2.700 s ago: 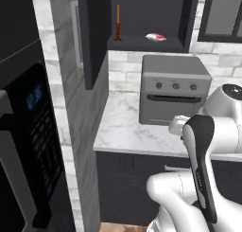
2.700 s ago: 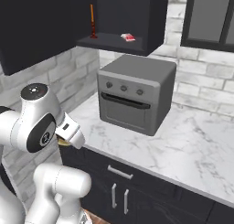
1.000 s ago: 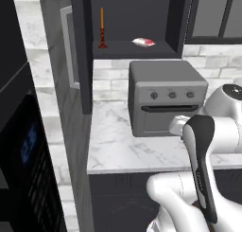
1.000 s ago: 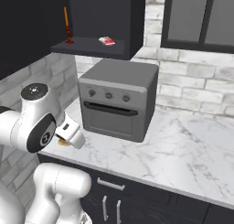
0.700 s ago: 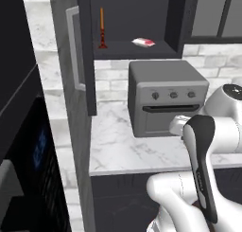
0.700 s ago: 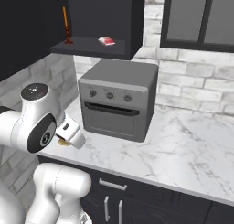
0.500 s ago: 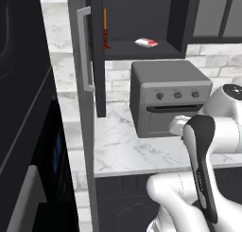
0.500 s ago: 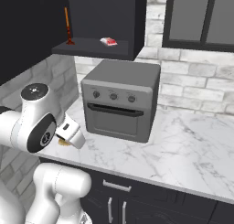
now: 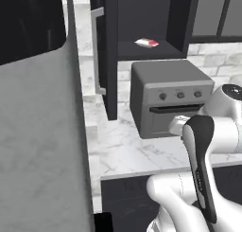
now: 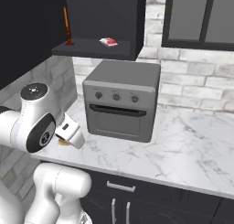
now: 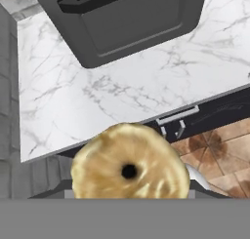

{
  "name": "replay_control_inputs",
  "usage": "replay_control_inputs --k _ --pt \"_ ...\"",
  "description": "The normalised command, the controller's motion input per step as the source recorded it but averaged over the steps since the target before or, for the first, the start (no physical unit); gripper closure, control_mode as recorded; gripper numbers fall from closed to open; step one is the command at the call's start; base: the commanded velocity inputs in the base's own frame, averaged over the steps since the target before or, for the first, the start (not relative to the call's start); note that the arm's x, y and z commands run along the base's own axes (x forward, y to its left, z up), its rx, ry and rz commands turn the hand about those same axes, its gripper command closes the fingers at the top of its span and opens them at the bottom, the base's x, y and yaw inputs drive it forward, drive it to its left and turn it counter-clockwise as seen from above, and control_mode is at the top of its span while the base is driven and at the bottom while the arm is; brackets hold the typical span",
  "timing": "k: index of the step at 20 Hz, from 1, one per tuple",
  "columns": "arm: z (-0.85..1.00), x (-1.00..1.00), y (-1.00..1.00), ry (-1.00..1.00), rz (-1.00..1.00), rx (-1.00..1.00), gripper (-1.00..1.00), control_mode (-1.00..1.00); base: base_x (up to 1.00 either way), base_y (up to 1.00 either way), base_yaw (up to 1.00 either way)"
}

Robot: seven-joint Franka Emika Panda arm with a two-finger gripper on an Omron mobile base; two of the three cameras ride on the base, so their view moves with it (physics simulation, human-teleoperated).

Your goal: Pick the candle and candle from the dining table and place them in the open cabinet. Close the cabinet after placing the objects.

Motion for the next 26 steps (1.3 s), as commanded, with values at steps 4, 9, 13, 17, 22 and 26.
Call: replay_control_inputs --k 4,9,13,17,22,26 --pt "0.00 0.00 0.00 0.00 0.00 0.00 1.00 1.00 0.34 0.26 -0.06" --pt "0.00 0.00 0.00 0.00 0.00 0.00 1.00 1.00 0.37 0.21 0.00" --pt "0.00 0.00 0.00 0.00 0.00 0.00 1.00 1.00 0.09 0.11 0.00" --pt "0.00 0.00 0.00 0.00 0.00 0.00 1.00 1.00 0.00 0.09 0.00" --pt "0.02 0.00 0.02 0.00 0.00 -0.01 1.00 -1.00 0.00 0.05 0.00" --pt "0.24 0.00 0.10 -0.08 0.00 -0.02 1.00 -1.00 0.00 0.00 0.00"
